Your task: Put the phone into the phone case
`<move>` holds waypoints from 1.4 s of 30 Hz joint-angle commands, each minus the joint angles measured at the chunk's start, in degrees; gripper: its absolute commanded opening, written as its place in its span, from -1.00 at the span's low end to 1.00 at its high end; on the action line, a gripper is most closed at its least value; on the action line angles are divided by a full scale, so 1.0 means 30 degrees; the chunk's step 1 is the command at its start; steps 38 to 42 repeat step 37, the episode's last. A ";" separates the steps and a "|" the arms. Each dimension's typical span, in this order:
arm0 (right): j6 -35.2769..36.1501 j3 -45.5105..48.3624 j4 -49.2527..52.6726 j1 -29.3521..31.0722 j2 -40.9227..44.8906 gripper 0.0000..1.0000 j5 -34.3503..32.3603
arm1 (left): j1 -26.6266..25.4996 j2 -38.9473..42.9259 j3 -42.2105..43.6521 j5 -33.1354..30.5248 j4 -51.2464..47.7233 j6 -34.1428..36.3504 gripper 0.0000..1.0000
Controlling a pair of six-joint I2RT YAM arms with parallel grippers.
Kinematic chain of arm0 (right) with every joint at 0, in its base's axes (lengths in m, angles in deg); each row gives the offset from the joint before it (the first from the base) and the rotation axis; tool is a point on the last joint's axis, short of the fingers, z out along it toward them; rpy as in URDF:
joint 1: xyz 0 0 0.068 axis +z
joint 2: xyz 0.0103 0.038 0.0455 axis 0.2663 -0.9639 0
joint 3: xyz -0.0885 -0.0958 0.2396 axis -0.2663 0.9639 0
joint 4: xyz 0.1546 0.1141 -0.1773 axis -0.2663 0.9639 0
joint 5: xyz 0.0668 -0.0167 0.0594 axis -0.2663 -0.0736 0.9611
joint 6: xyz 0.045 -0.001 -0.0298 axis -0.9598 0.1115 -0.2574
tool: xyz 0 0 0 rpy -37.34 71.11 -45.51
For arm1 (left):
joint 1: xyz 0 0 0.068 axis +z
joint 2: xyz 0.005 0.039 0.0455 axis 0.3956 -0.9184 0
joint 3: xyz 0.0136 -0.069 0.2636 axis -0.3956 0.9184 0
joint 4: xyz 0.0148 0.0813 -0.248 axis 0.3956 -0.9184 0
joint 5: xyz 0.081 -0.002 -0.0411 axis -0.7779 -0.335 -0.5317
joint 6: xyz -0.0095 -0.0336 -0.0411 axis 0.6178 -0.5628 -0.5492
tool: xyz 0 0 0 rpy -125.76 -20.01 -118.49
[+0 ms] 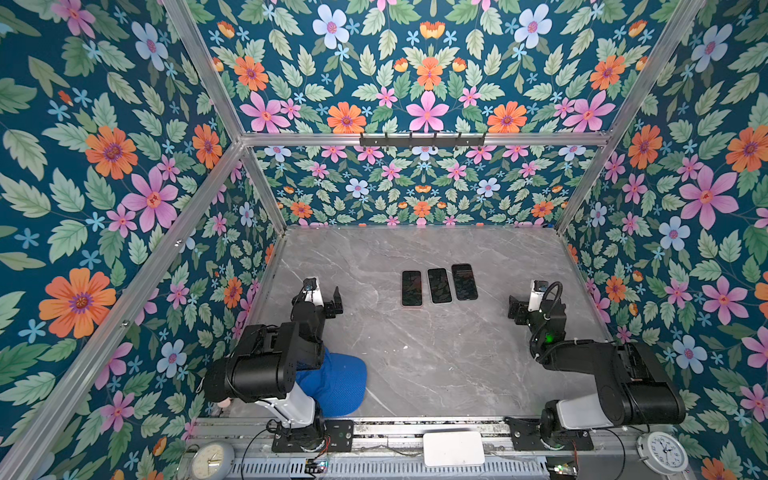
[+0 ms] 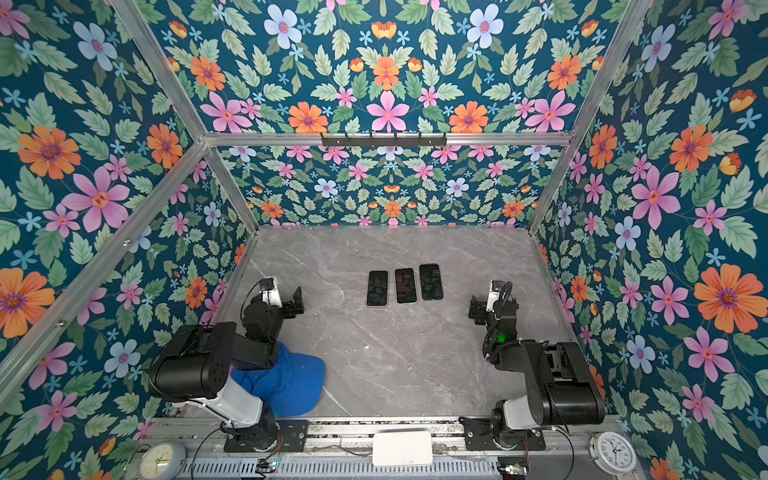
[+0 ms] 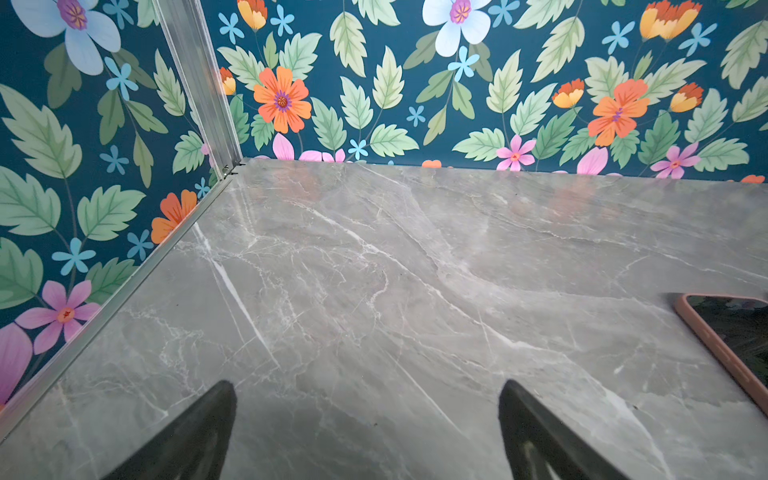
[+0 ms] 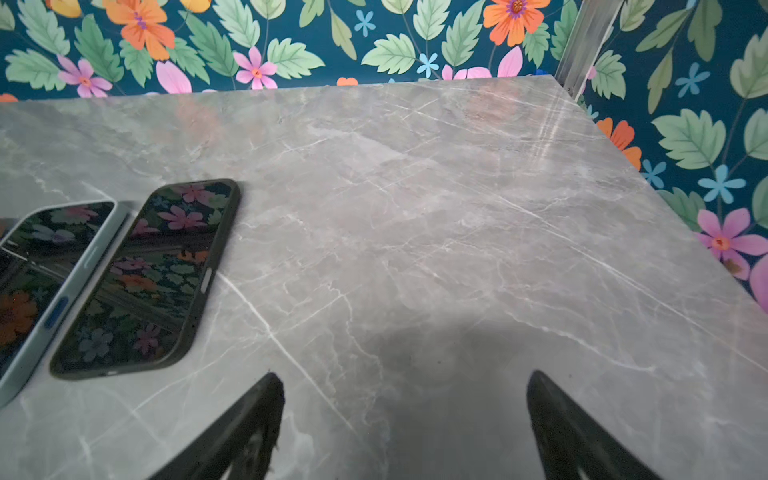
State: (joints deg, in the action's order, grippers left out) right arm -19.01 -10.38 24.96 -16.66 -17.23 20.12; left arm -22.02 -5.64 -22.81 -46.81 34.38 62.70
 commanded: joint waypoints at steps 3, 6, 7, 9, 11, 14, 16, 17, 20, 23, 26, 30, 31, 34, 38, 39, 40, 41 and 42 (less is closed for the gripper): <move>-0.0642 -0.0472 0.0166 -0.0591 -0.0034 0.98 0.1709 | 0.0014 -0.0013 -0.0069 -0.0074 0.0493 0.0248 1.00; -0.0669 -0.0478 0.0206 -0.0599 -0.0026 0.98 0.1788 | 0.0013 -0.0070 -0.0204 -0.0127 0.0298 0.0280 1.00; -0.0667 -0.0462 0.0140 -0.0628 -0.0014 0.98 0.1796 | -0.0016 -0.0096 -0.0252 -0.0134 0.0233 0.0295 1.00; -0.0635 -0.0429 0.0121 -0.0623 -0.0018 0.98 0.1825 | -0.0016 -0.0084 -0.0281 -0.0131 0.0171 0.0254 1.00; -0.0583 -0.0415 0.0121 -0.0605 -0.0010 0.98 0.1797 | -0.0009 -0.0092 -0.0303 -0.0131 0.0142 0.0255 1.00; -0.0527 -0.0425 0.0121 -0.0601 0.0014 0.98 0.1745 | -0.0014 -0.0100 -0.0311 -0.0149 0.0112 0.0250 1.00; -0.0526 -0.0407 0.0092 -0.0613 0.0014 0.98 0.1709 | -0.0016 -0.0107 -0.0321 -0.0178 0.0109 0.0239 1.00; -0.0526 -0.0394 0.0092 -0.0621 -0.0014 0.98 0.1708 | 0.0000 -0.0104 -0.0365 -0.0160 0.0041 0.0251 1.00; -0.0497 -0.0406 0.0092 -0.0584 -0.0029 0.98 0.1655 | -0.0014 -0.0104 -0.0369 -0.0160 0.0022 0.0246 1.00; -0.0437 -0.0438 0.0121 -0.0499 -0.0039 0.98 0.1534 | -0.0016 -0.0107 -0.0367 -0.0160 0.0024 0.0266 1.00; -0.0380 -0.0471 0.0202 -0.0388 -0.0039 0.98 0.1361 | -0.0016 -0.0122 -0.0369 -0.0160 0.0024 0.0250 1.00; -0.0379 -0.0519 0.0253 -0.0377 -0.0039 0.98 0.1357 | -0.0023 -0.0119 -0.0369 -0.0167 0.0024 0.0288 1.00; -0.0365 -0.0539 0.0277 -0.0383 -0.0039 0.98 0.1357 | -0.0031 -0.0125 -0.0368 -0.0160 0.0041 0.0295 1.00; -0.0379 -0.0549 0.0297 -0.0385 -0.0039 0.98 0.1357 | -0.0016 -0.0105 -0.0354 -0.0188 0.0024 0.0295 1.00; -0.0357 -0.0442 0.0181 -0.0375 -0.0010 0.98 0.1306 | -0.0016 -0.0103 -0.0339 -0.0188 0.0054 0.0295 1.00; -0.0357 -0.0442 0.0181 -0.0375 -0.0010 0.98 0.1306 | -0.0016 -0.0103 -0.0339 -0.0188 0.0054 0.0295 1.00; -0.0357 -0.0442 0.0181 -0.0375 -0.0010 0.98 0.1306 | -0.0016 -0.0103 -0.0339 -0.0188 0.0054 0.0295 1.00; -0.0357 -0.0442 0.0181 -0.0375 -0.0010 0.98 0.1306 | -0.0016 -0.0103 -0.0339 -0.0188 0.0054 0.0295 1.00; -0.0357 -0.0442 0.0181 -0.0375 -0.0010 0.98 0.1306 | -0.0016 -0.0103 -0.0339 -0.0188 0.0054 0.0295 1.00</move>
